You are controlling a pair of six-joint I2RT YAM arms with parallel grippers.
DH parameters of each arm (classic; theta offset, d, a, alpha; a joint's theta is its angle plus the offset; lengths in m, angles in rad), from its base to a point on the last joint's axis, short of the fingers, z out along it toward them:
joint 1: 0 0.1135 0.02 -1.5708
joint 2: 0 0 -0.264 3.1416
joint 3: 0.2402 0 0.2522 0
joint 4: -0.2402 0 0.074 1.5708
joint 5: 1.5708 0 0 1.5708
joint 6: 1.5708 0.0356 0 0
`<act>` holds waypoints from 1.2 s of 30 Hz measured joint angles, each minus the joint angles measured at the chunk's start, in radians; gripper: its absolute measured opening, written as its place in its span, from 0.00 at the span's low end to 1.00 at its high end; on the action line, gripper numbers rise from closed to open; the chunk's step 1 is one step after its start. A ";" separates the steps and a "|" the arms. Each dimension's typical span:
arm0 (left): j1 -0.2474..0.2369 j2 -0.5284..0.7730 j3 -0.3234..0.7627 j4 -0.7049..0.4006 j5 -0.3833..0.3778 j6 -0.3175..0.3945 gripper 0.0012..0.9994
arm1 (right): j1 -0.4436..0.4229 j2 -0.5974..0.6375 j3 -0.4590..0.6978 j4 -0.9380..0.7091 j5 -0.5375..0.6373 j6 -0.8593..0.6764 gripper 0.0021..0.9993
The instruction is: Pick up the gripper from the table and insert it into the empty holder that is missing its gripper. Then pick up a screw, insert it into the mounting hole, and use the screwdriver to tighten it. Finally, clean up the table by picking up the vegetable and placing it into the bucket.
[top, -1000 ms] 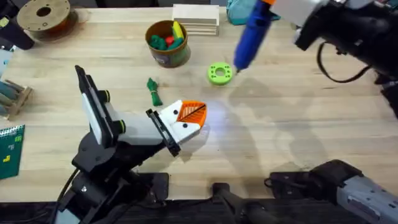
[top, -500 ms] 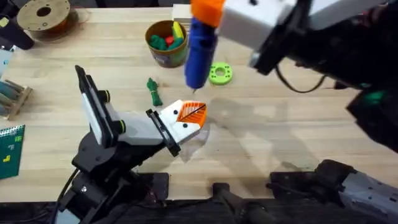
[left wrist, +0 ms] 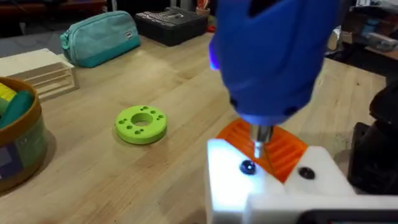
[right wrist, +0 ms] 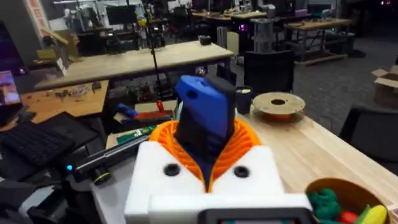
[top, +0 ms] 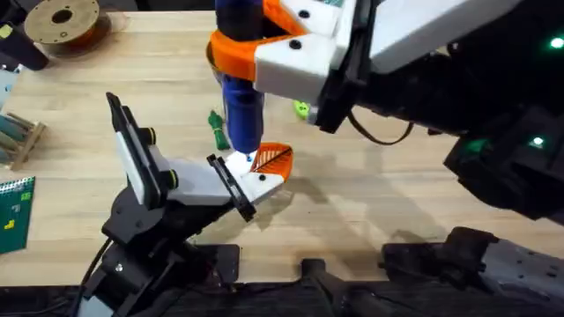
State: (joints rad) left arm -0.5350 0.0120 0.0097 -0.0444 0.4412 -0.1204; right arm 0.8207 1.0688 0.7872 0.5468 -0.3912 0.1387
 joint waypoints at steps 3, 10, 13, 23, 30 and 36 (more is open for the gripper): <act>0.000 0.000 0.000 0.000 0.000 0.000 0.01 | 0.000 0.012 0.000 0.000 0.001 0.000 0.03; 0.000 0.000 0.000 0.000 0.000 0.000 0.01 | 0.000 0.018 0.000 -0.001 0.001 0.000 0.03; 0.000 0.000 0.000 0.000 0.000 0.000 0.01 | 0.000 0.019 0.000 0.000 0.001 0.000 0.03; 0.000 0.000 0.000 0.000 0.000 0.000 0.01 | 0.000 0.038 0.000 -0.001 0.001 0.000 0.03; 0.000 0.000 0.000 0.000 0.000 0.000 0.01 | 0.000 0.037 0.000 -0.001 0.001 -0.004 0.03; 0.000 0.000 0.000 0.000 0.000 0.000 0.01 | 0.000 0.038 0.000 -0.004 0.001 -0.005 0.03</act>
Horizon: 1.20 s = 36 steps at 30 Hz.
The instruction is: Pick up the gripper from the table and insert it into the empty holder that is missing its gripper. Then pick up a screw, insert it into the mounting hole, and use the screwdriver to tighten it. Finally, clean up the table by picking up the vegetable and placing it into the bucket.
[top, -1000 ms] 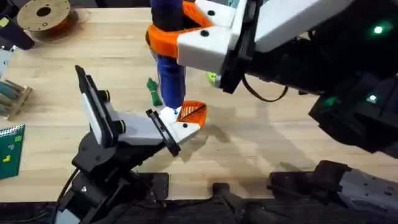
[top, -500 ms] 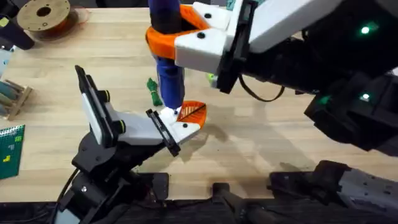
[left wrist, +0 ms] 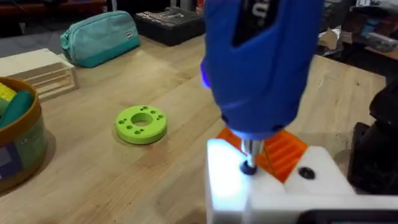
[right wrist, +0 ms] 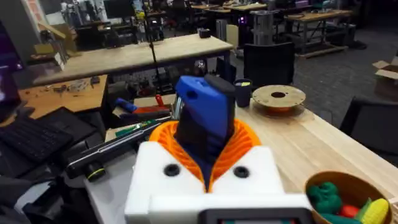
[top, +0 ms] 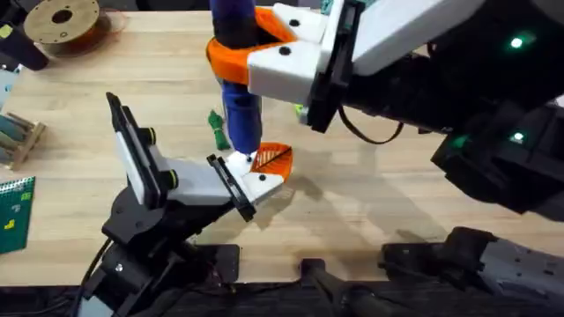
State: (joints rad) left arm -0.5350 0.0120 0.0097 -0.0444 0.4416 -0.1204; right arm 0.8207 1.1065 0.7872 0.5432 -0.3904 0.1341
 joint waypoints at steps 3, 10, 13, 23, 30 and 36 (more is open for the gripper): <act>0.000 0.000 0.000 0.000 0.000 0.000 0.01 | 0.000 0.000 0.000 -0.004 0.000 0.000 0.03; 0.000 0.000 0.000 -0.002 0.000 0.000 0.01 | 0.000 0.000 0.000 -0.014 0.000 -0.002 0.03; 0.000 0.000 0.000 -0.004 0.000 0.000 0.01 | 0.000 0.000 0.000 -0.020 0.000 -0.004 0.03; 0.000 0.000 -0.002 -0.004 0.000 0.000 0.01 | 0.000 0.000 0.000 -0.021 0.001 -0.004 0.03; 0.000 0.000 -0.002 -0.004 0.000 0.000 0.01 | 0.000 0.000 0.000 -0.021 0.000 -0.004 0.03; 0.000 0.000 -0.002 -0.004 0.000 0.000 0.01 | 0.000 0.000 0.000 -0.022 0.000 -0.006 0.03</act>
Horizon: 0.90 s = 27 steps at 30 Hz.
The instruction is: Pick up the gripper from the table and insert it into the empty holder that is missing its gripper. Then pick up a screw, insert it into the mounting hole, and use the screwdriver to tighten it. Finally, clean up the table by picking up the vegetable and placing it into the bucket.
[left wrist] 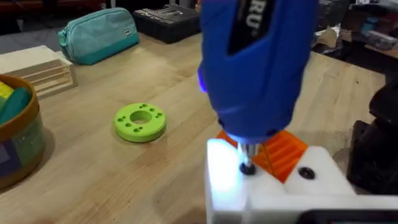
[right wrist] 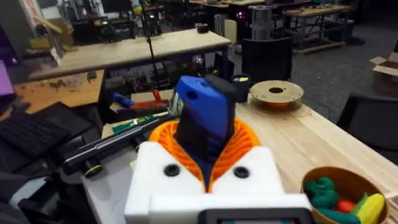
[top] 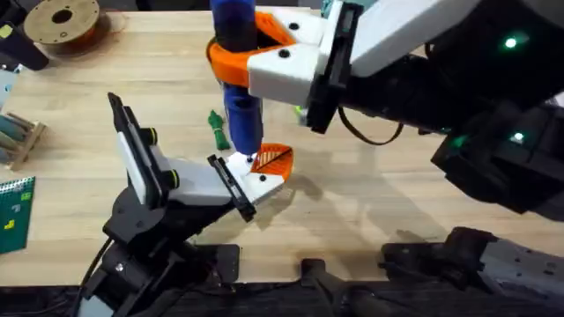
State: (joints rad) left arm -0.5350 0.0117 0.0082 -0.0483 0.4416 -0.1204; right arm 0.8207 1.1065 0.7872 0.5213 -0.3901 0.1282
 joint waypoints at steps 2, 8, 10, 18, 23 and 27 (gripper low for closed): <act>0.000 0.000 0.000 -0.001 0.000 0.000 0.01 | 0.000 0.000 0.000 -0.007 0.000 -0.010 0.03; 0.000 0.000 0.000 -0.003 0.000 -0.005 0.01 | 0.000 -0.001 0.000 -0.027 0.000 -0.038 0.03; 0.000 0.000 0.000 -0.003 0.000 -0.010 0.01 | 0.000 -0.002 0.000 -0.028 0.000 -0.043 0.03; 0.000 0.000 0.000 -0.003 0.000 -0.012 0.01 | 0.000 -0.003 0.000 -0.031 0.000 -0.050 0.03; -0.001 0.000 0.000 0.001 0.000 -0.011 0.01 | 0.000 -0.001 -0.001 0.003 -0.004 -0.054 0.03; -0.001 0.000 0.000 0.003 0.000 -0.008 0.01 | 0.000 0.017 -0.011 0.205 -0.003 -0.048 0.03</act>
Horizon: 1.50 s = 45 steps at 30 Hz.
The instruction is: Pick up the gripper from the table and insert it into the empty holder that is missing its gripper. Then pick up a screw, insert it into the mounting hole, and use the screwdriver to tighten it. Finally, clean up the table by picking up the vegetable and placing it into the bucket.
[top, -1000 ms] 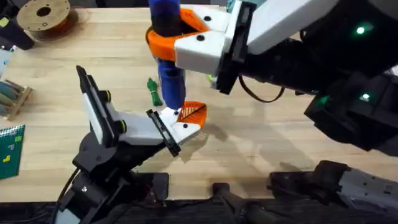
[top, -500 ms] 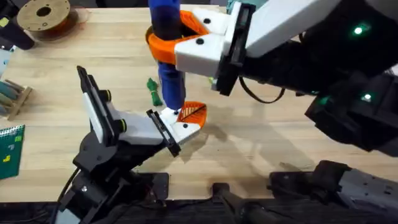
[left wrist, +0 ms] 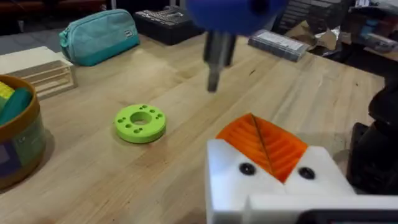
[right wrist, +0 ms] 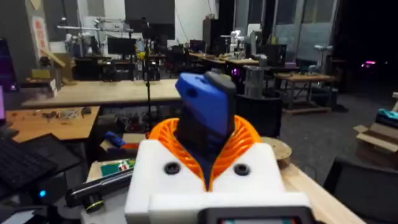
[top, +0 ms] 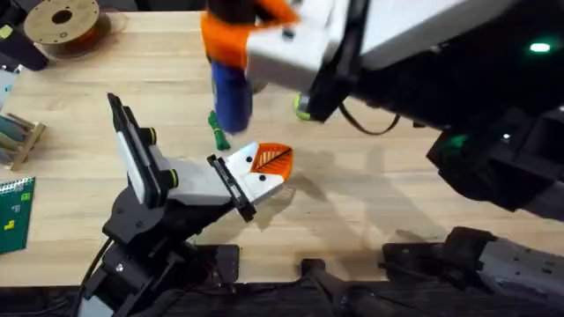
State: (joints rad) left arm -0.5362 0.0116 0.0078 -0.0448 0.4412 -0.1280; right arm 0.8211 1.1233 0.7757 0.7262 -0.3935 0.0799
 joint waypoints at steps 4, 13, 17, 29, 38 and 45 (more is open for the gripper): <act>0.000 0.000 0.000 0.000 0.000 0.000 0.01 | -0.002 -0.007 0.002 0.049 0.004 0.009 0.03; 0.000 0.000 0.000 0.000 0.000 0.000 0.01 | -0.079 -0.007 0.002 -0.116 0.004 -0.056 0.03; 0.000 0.000 0.000 0.000 0.000 0.000 0.01 | -0.180 -0.006 0.003 -0.316 0.067 -0.218 0.03; 0.000 0.000 0.000 0.000 0.000 0.000 0.01 | -0.516 0.180 0.003 -0.621 0.526 -1.014 0.03; 0.000 0.000 0.000 0.000 0.000 0.000 0.01 | -0.588 0.423 0.003 -0.619 0.640 -1.370 0.03; 0.000 0.000 0.000 0.000 0.000 0.000 0.01 | -0.590 0.508 0.003 -0.632 0.644 -1.425 0.03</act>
State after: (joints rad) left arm -0.5362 0.0120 0.0078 -0.0448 0.4412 -0.1276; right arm 0.2314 1.6315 0.7784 0.0942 0.2504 -1.3449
